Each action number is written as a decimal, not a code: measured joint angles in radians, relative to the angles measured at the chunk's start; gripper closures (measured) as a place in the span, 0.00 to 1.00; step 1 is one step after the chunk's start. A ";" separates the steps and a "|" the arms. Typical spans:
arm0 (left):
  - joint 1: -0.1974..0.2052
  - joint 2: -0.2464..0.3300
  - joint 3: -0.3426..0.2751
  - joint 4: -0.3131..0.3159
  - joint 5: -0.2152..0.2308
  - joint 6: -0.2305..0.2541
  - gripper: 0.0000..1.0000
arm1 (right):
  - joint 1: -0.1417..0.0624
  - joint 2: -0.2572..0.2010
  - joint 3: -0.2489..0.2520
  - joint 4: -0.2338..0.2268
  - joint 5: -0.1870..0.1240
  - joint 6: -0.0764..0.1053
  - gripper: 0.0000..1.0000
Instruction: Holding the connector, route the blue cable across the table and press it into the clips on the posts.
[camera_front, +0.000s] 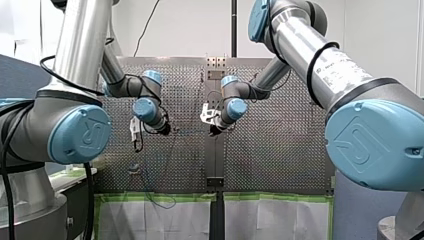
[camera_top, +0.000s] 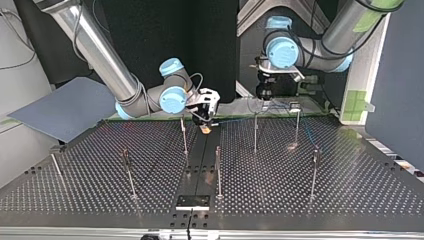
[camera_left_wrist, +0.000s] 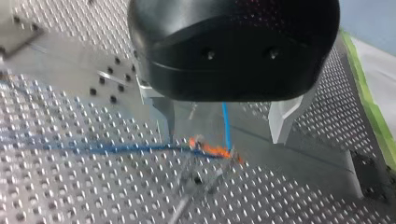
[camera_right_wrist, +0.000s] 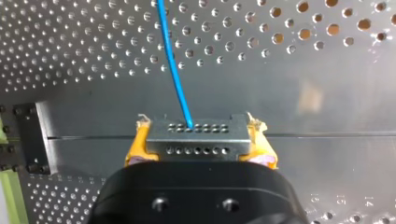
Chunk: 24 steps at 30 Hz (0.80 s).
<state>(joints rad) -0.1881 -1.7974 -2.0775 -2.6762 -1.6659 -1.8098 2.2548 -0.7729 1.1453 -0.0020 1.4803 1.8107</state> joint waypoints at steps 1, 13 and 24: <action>-0.007 0.001 0.001 0.007 -0.003 -0.005 0.00 | -0.001 0.000 0.000 0.000 -0.001 0.000 1.00; -0.130 -0.073 0.104 0.055 -0.078 -0.099 0.00 | -0.011 -0.001 0.000 -0.001 -0.009 0.000 1.00; -0.199 -0.114 0.138 0.035 -0.124 -0.102 0.00 | -0.017 -0.001 0.000 -0.003 -0.006 0.003 1.00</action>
<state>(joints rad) -0.3866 -1.9110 -1.9396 -2.6412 -1.7897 -1.9116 2.2378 -0.7737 1.1452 -0.0048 1.4741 1.8134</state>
